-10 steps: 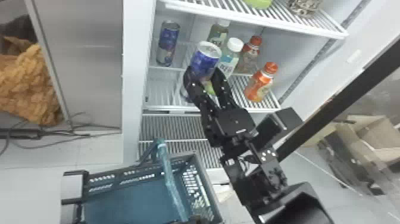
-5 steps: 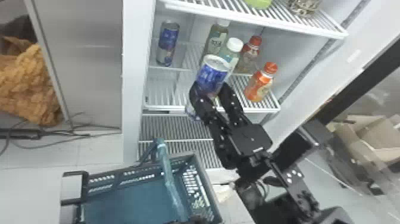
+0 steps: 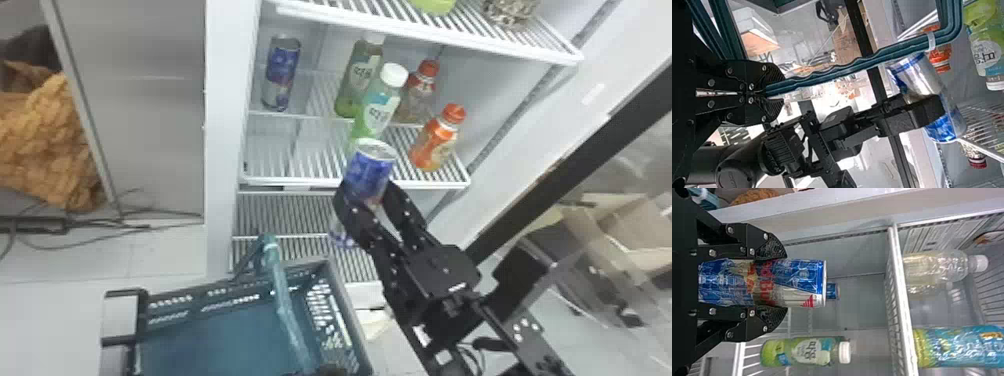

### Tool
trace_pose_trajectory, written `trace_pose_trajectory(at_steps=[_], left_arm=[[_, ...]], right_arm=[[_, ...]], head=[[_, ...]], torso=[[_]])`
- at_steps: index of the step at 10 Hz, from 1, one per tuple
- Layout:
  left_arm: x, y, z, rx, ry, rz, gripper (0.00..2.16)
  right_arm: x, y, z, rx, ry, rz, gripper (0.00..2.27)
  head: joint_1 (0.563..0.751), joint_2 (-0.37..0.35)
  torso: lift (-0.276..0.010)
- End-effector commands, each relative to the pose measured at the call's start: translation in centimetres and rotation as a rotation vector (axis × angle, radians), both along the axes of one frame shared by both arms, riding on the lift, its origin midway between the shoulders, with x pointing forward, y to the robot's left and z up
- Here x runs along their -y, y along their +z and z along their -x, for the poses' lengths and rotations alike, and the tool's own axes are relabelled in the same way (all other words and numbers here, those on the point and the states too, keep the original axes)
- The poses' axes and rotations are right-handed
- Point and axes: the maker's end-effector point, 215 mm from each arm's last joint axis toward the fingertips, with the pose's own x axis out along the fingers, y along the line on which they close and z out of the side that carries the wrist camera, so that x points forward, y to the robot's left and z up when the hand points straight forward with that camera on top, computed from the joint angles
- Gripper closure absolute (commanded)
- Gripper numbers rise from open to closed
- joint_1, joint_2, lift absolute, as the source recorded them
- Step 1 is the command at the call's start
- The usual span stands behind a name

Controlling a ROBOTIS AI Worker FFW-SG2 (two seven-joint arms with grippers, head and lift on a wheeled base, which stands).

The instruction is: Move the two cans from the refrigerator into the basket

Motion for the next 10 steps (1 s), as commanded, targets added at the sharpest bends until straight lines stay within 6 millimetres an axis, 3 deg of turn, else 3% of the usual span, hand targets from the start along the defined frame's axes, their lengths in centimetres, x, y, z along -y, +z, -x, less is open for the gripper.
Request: trace_pose_trajectory(at_steps=[1,4,10], left_arm=[[0.0,0.0,-0.1,0.002,0.001,-0.001,1.21],[0.0,-0.2,0.1,-0.001,0.000,-0.005,1.21],[-0.1,-0.2,-0.1,0.000,0.003,-0.004,1.21]], right_arm=[[-0.1,-1.4,0.9,-0.060,0.001,-0.010,0.90],[-1.2,-2.7,2.1,-0.147,0.030,-0.020,0.90],[-1.3,-10.3,6.9,-0.482,0.062,0.020,0.90]], head=[[0.695,-0.350],[0.695,-0.350],[0.695,-0.350]], torso=[[-0.276],[-0.276],[-0.276]])
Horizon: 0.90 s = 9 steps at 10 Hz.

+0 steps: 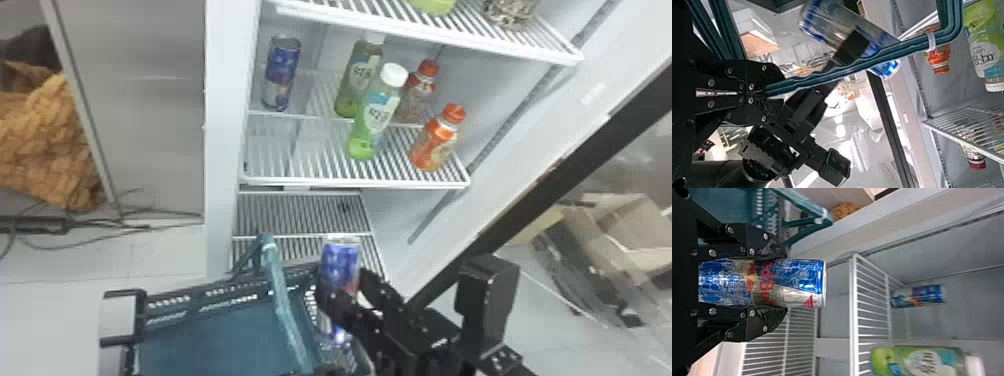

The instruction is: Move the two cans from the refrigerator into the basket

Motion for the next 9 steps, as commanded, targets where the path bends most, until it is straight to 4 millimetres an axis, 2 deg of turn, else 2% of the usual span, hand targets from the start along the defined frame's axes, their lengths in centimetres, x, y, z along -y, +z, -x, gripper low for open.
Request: trace_pose_trajectory(at_steps=[1,4,6,8,9], left_arm=[[0.0,0.0,0.0,-0.001,-0.001,0.000,1.21],[0.0,0.0,0.0,-0.001,-0.001,0.000,1.21],[0.0,0.0,0.0,0.001,0.001,0.001,1.21],[-0.1,0.0,-0.1,0.001,0.003,0.000,1.21],[0.0,0.1,-0.1,0.003,0.003,0.001,1.21]], right_arm=[[-0.3,-1.4,0.9,-0.061,0.016,0.000,0.90],[-0.9,-3.8,0.8,-0.119,0.038,-0.024,0.90],[-0.8,-4.3,0.6,-0.123,0.043,-0.024,0.85],[-0.5,-3.4,-0.1,-0.087,0.036,-0.016,0.34],[-0.3,-2.6,-0.5,-0.056,0.029,-0.010,0.22]], head=[[0.695,-0.350],[0.695,-0.350],[0.695,-0.350],[0.695,-0.350],[0.695,-0.350]], torso=[[-0.276],[-0.276],[-0.276],[-0.276],[-0.276]])
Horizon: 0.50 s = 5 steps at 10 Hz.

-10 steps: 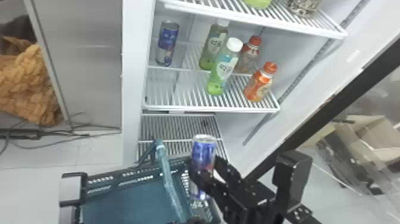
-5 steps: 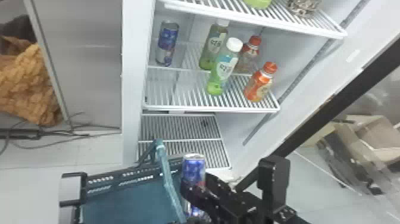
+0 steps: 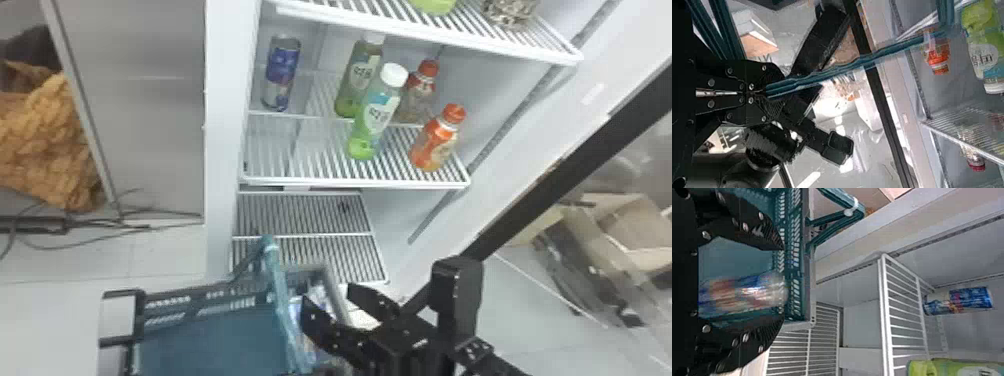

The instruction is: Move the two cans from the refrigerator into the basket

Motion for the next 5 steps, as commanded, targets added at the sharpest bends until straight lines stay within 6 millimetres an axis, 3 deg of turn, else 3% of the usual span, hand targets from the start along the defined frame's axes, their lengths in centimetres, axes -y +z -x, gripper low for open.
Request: trace_pose_trajectory(at_steps=[1,3,5], left_arm=[[0.0,0.0,0.0,0.000,0.001,-0.002,1.21],[0.0,-0.1,0.0,-0.001,-0.001,-0.003,1.21],[0.1,0.0,0.1,0.001,-0.003,-0.003,1.21]], right_arm=[[0.5,1.8,-1.2,0.074,-0.021,0.000,0.22],[2.2,6.2,-4.0,0.255,-0.081,-0.011,0.21],[3.0,8.6,-5.6,0.363,-0.118,-0.028,0.21]], head=[[0.695,-0.350],[0.695,-0.350],[0.695,-0.350]], torso=[[-0.276],[-0.276],[-0.276]])
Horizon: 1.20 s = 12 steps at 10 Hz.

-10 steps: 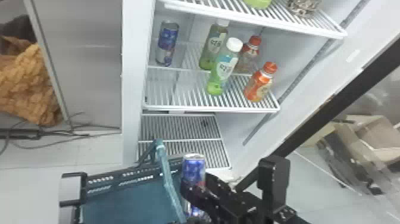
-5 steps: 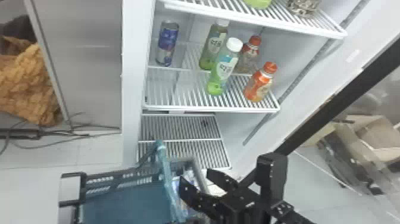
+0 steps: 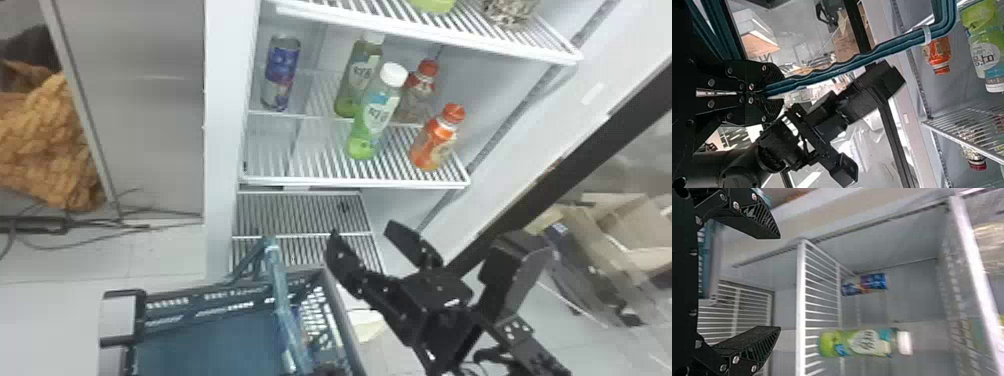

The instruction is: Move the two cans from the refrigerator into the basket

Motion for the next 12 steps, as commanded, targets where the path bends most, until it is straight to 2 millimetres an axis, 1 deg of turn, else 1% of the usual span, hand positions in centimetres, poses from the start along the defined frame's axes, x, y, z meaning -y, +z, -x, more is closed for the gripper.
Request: trace_pose_trajectory(at_steps=[1,2,3,5,7,9,10,12], left_arm=[[0.0,-0.1,0.1,-0.001,-0.002,-0.003,1.21],[0.0,-0.1,0.0,-0.001,-0.001,-0.003,1.21],[0.0,-0.1,0.1,-0.002,-0.003,-0.003,1.21],[0.1,-0.3,0.1,-0.005,-0.006,-0.005,1.21],[0.2,-0.3,0.2,-0.008,-0.007,-0.005,1.21],[0.3,-0.2,0.1,-0.003,-0.009,-0.004,1.21],[0.3,-0.2,0.3,-0.005,-0.013,-0.004,1.21],[0.3,-0.3,0.1,-0.004,-0.010,-0.004,1.21]], right_arm=[[0.4,1.2,-1.0,0.059,-0.014,-0.007,0.21],[0.5,1.9,-1.5,0.090,-0.019,-0.012,0.21],[0.7,2.2,-2.1,0.114,-0.023,-0.013,0.19],[0.8,2.5,-3.7,0.179,-0.029,-0.028,0.05],[0.9,2.6,-5.6,0.248,-0.038,-0.039,0.05],[0.3,3.1,-7.9,0.321,-0.024,-0.029,0.05],[0.2,3.1,-9.0,0.346,-0.022,-0.022,0.05],[0.2,2.2,-11.0,0.373,-0.022,-0.011,0.05]], head=[[0.695,-0.350],[0.695,-0.350],[0.695,-0.350],[0.695,-0.350],[0.695,-0.350],[0.695,-0.350],[0.695,-0.350],[0.695,-0.350]], torso=[[-0.276],[-0.276],[-0.276],[-0.276],[-0.276],[-0.276],[-0.276],[-0.276]])
